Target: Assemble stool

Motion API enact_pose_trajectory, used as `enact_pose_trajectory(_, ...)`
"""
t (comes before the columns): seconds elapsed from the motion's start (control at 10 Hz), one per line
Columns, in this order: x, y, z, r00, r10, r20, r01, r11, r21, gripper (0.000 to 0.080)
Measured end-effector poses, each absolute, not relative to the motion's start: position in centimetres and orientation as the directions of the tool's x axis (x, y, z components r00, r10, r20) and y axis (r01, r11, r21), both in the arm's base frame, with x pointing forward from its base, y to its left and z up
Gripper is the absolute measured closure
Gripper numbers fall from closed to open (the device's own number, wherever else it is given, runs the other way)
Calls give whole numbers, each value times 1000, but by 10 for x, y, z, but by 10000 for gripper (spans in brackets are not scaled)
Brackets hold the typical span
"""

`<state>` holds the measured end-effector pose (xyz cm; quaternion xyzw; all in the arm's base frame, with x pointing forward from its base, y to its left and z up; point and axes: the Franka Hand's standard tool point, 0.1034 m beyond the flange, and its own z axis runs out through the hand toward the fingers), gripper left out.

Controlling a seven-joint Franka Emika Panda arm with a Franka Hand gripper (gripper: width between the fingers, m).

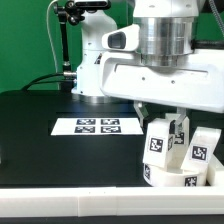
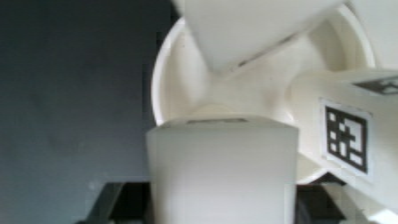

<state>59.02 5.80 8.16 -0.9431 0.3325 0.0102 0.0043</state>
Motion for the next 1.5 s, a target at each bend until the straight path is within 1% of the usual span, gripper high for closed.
enact_pose_trajectory(0.1, 590, 59, 81, 692, -722, -27, -722, -691, -14, 461)
enact_pose_trajectory(0.2, 591, 60, 81, 631, -775, -34, -776, -630, -33, 461)
enact_pose_trajectory(0.3, 592, 63, 81, 575, -817, -33, -818, -575, -25, 461)
enact_pose_trajectory(0.5, 592, 63, 81, 482, -875, -38, -876, -482, -25, 461)
enact_pose_trajectory(0.6, 592, 64, 81, 414, -909, -41, -910, -413, -22, 461)
enact_pose_trajectory(1.0, 592, 64, 81, 203, -978, -53, -979, -203, -15, 461)
enact_pose_trajectory(1.1, 592, 65, 81, 87, -994, -63, -996, -87, -14, 461)
enact_pose_trajectory(1.2, 593, 63, 81, -49, -996, -76, -998, 51, -22, 461)
enact_pose_trajectory(1.4, 596, 64, 80, -284, -953, -103, -955, 291, -59, 461)
enact_pose_trajectory(1.5, 598, 64, 80, -353, -929, -115, -929, 362, -78, 461)
